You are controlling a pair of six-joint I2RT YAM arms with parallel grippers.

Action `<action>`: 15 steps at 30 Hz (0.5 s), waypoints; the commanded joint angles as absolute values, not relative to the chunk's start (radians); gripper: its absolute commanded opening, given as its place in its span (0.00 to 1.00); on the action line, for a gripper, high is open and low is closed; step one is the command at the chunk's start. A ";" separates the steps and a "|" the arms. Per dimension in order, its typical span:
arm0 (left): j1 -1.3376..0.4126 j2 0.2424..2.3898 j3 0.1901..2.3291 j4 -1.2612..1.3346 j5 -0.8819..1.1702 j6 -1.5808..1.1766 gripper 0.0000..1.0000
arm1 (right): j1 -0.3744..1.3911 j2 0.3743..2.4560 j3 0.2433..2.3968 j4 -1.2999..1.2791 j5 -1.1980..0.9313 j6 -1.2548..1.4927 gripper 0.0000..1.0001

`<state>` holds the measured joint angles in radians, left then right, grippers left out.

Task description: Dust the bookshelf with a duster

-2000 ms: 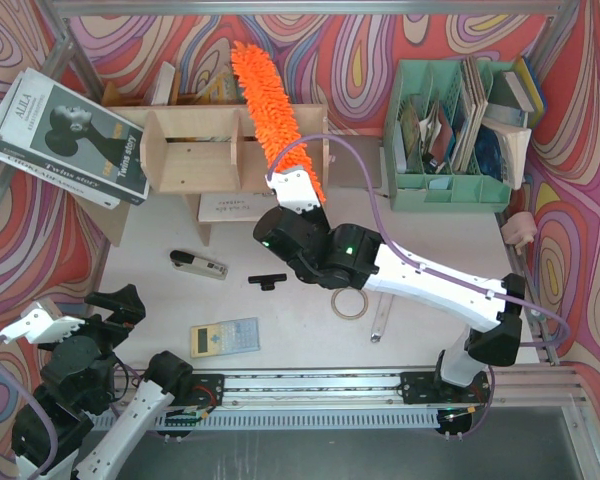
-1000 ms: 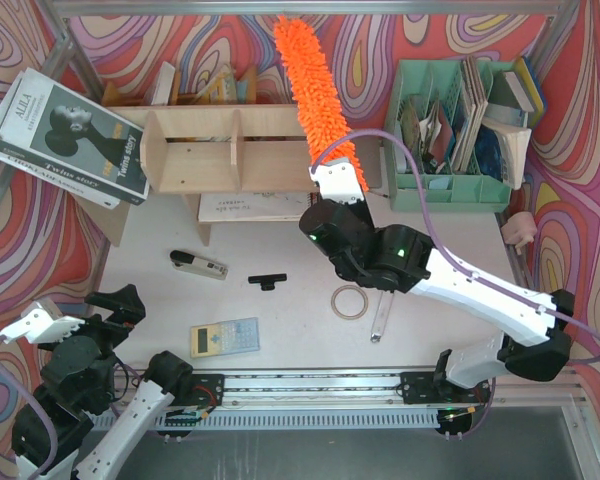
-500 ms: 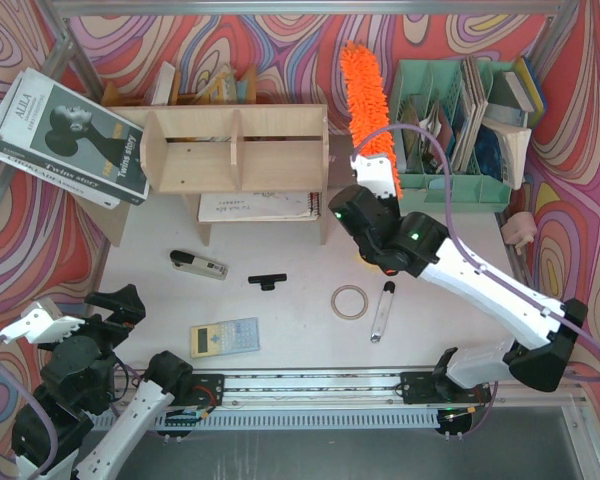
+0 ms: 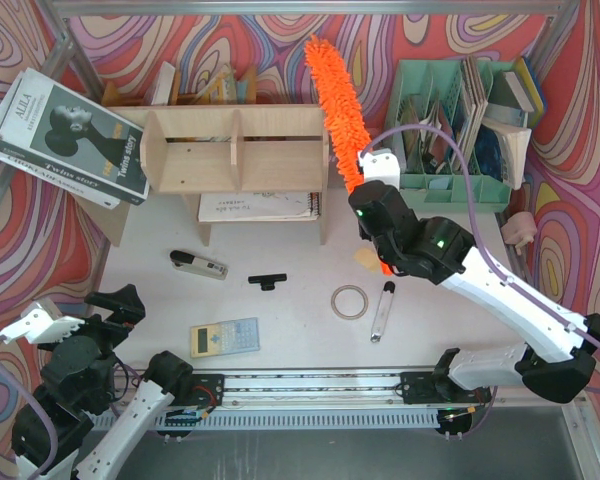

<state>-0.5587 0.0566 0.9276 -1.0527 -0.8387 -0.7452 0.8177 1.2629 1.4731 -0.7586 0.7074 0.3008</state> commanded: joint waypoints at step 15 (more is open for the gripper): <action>-0.565 0.075 0.927 -1.075 -0.864 -0.754 0.98 | 0.800 1.316 1.378 -0.732 0.780 0.434 0.00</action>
<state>-0.5587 0.0650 0.9276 -1.0538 -0.8394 -0.7494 0.8120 1.3167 1.3869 -0.7208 0.7116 0.3431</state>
